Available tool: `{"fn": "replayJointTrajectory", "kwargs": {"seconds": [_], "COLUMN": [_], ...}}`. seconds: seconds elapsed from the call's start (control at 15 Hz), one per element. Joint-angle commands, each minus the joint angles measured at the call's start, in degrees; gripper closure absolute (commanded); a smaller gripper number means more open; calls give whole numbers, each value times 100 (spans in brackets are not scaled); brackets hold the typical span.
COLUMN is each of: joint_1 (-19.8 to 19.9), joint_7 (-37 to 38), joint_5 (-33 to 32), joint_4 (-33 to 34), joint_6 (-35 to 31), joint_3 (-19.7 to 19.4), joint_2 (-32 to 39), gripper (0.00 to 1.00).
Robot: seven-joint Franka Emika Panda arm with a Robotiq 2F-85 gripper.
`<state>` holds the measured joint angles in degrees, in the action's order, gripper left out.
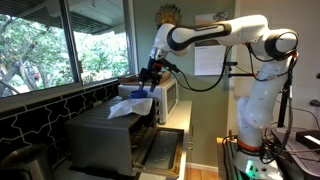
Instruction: Place the napkin over the bowl on the left then put the napkin and bowl in the toaster oven.
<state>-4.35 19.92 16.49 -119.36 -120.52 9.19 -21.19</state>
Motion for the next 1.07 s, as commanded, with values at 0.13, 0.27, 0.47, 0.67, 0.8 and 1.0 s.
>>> {"fn": "replayJointTrajectory", "kwargs": {"seconds": [0.13, 0.27, 0.47, 0.67, 0.8, 1.0], "joint_1": [-47, -17, -14, -13, -12, -41], "joint_7": [10, -22, -78, -46, -13, 0], "joint_5": [11, -85, -233, -447, -589, -706], "joint_4": [50, 12, 5, 23, 30, 64], "joint_6": [-82, -180, -428, -657, -725, -768], "joint_3": [-21, -11, 11, 35, 45, 68], "joint_2": [163, 251, 417, 565, 639, 741], "gripper": [0, 0, 0, 0, 1, 26]}}
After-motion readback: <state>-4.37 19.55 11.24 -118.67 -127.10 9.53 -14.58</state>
